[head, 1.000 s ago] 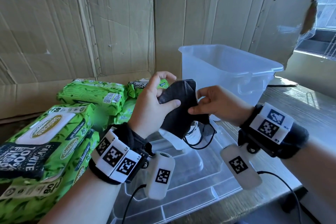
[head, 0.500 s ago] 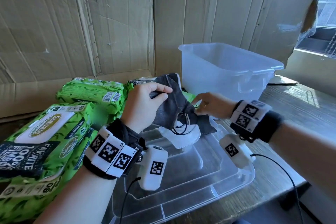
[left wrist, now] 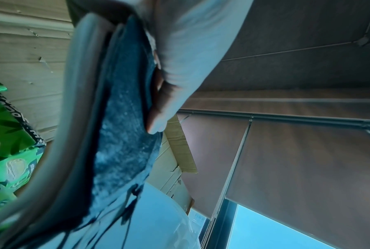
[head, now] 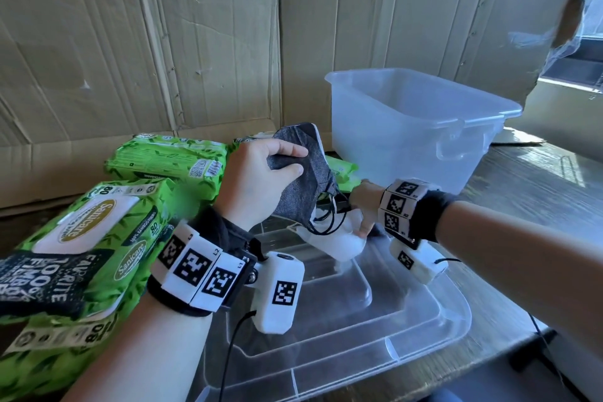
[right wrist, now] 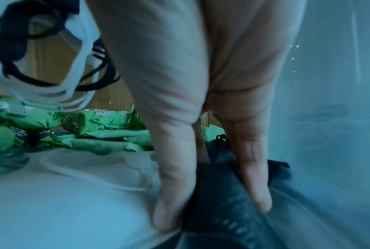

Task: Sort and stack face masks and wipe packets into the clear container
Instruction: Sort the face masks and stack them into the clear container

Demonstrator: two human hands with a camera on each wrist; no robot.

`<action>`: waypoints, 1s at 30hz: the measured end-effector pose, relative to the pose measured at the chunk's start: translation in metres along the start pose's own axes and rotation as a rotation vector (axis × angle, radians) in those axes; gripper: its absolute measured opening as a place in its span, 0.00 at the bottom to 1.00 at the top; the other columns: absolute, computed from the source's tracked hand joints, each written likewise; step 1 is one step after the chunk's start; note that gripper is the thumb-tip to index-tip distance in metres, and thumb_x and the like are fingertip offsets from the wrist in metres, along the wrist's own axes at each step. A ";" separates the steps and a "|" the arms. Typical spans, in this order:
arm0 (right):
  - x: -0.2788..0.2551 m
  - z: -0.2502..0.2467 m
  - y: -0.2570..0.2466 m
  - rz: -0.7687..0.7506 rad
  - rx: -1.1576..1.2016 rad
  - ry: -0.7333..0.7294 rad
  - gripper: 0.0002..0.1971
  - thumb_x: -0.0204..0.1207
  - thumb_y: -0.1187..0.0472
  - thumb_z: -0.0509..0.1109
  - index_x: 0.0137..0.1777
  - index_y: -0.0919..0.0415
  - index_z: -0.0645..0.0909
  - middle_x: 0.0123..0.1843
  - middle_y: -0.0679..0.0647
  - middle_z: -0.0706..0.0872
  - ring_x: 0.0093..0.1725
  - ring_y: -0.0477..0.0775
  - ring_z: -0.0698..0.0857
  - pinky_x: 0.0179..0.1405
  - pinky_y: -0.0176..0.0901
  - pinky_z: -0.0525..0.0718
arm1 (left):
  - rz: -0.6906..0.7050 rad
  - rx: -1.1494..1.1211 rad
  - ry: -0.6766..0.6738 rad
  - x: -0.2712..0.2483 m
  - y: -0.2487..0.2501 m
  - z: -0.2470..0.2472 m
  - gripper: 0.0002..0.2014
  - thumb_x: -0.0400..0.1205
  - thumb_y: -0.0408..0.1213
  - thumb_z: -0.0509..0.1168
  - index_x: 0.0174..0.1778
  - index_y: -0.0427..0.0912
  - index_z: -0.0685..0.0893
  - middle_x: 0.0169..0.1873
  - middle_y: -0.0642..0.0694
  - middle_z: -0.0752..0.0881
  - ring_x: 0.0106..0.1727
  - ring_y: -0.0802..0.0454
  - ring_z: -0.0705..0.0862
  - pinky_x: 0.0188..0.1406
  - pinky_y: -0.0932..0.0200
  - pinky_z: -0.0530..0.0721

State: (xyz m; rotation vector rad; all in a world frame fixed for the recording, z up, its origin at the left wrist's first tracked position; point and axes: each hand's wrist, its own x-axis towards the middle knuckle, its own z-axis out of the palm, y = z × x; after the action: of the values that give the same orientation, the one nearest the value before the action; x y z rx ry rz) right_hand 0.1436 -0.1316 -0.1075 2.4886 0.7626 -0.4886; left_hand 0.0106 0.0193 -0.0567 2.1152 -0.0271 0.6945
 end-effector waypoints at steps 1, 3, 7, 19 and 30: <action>0.001 0.000 0.000 0.011 -0.034 -0.001 0.32 0.74 0.38 0.65 0.62 0.69 0.76 0.47 0.59 0.82 0.52 0.55 0.76 0.64 0.43 0.74 | -0.004 -0.002 0.003 0.001 0.000 -0.001 0.09 0.75 0.31 0.73 0.44 0.51 0.88 0.38 0.59 0.85 0.36 0.70 0.80 0.33 0.83 0.70; 0.001 -0.001 0.001 0.017 0.000 0.067 0.26 0.73 0.40 0.67 0.51 0.66 0.77 0.40 0.55 0.79 0.51 0.55 0.76 0.47 0.39 0.77 | -0.010 -0.001 0.012 0.002 -0.002 -0.002 0.09 0.74 0.31 0.73 0.44 0.52 0.88 0.41 0.54 0.87 0.39 0.66 0.81 0.36 0.83 0.71; -0.012 -0.003 0.011 0.050 0.059 0.201 0.16 0.75 0.49 0.70 0.42 0.63 0.75 0.28 0.51 0.67 0.38 0.53 0.73 0.20 0.29 0.62 | -0.037 -0.003 0.049 0.005 -0.005 -0.006 0.09 0.75 0.32 0.73 0.45 0.52 0.89 0.45 0.50 0.89 0.46 0.58 0.83 0.45 0.74 0.76; -0.107 -0.035 0.041 -0.417 1.862 0.580 0.06 0.76 0.74 0.61 0.42 0.69 0.79 0.29 0.54 0.88 0.29 0.49 0.87 0.24 0.37 0.84 | -0.176 -0.129 -0.008 0.009 -0.005 -0.002 0.18 0.75 0.61 0.64 0.37 0.50 0.84 0.35 0.47 0.78 0.39 0.50 0.73 0.34 0.64 0.66; -0.099 -0.008 -0.012 -0.443 1.528 0.275 0.02 0.73 0.74 0.69 0.43 0.70 0.81 0.30 0.52 0.85 0.28 0.45 0.84 0.29 0.34 0.82 | -0.158 -0.402 -0.074 0.000 -0.003 0.012 0.08 0.67 0.41 0.72 0.39 0.45 0.90 0.43 0.44 0.92 0.49 0.44 0.89 0.58 0.40 0.84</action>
State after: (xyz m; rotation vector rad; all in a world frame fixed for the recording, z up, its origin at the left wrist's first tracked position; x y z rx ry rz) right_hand 0.0609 -0.1601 -0.0589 3.8059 1.4035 -1.2509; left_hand 0.0168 0.0123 -0.0640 1.7339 -0.0368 0.4705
